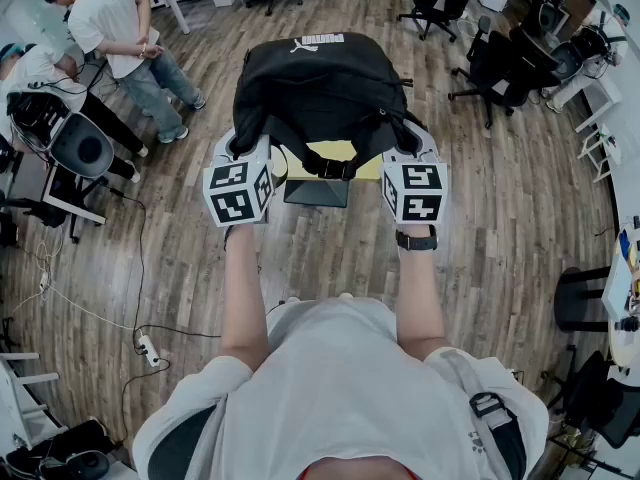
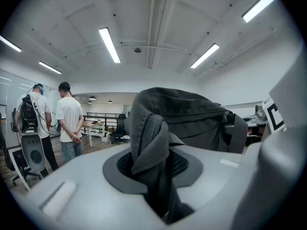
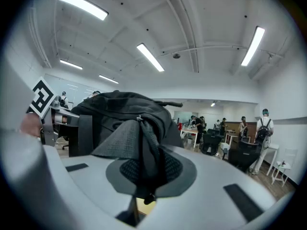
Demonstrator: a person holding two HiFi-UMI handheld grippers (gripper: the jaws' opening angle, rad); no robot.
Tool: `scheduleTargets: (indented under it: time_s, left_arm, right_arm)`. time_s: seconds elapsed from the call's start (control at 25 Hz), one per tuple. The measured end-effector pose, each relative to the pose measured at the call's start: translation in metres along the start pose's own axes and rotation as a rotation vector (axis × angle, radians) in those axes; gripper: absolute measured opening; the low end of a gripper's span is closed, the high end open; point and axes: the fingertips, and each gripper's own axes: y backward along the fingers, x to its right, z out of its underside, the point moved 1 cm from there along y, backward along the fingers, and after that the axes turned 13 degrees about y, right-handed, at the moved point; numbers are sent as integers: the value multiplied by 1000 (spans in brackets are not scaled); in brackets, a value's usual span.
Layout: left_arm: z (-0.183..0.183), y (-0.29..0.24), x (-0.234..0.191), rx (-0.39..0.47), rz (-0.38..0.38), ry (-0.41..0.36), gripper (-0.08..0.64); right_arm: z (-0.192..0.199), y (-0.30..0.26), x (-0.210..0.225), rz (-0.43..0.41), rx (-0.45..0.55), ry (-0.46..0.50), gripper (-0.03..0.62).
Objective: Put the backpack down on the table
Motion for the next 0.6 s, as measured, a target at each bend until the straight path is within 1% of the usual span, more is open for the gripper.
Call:
scheduleTargets:
  time_s: [0.24,0.44,0.6]
  left_arm:
    - [5,-9,7,0,0,17,95]
    - [19,-13,42,-5,-18,28,97]
    - [28,-16,46,-16,-24,29,97]
  right_arm:
    - [9,-2,9,1,-9,-4,34]
    - [30,16,34,-15,-8,-7,34]
    - [38,15,38,-19,-16,-16,34]
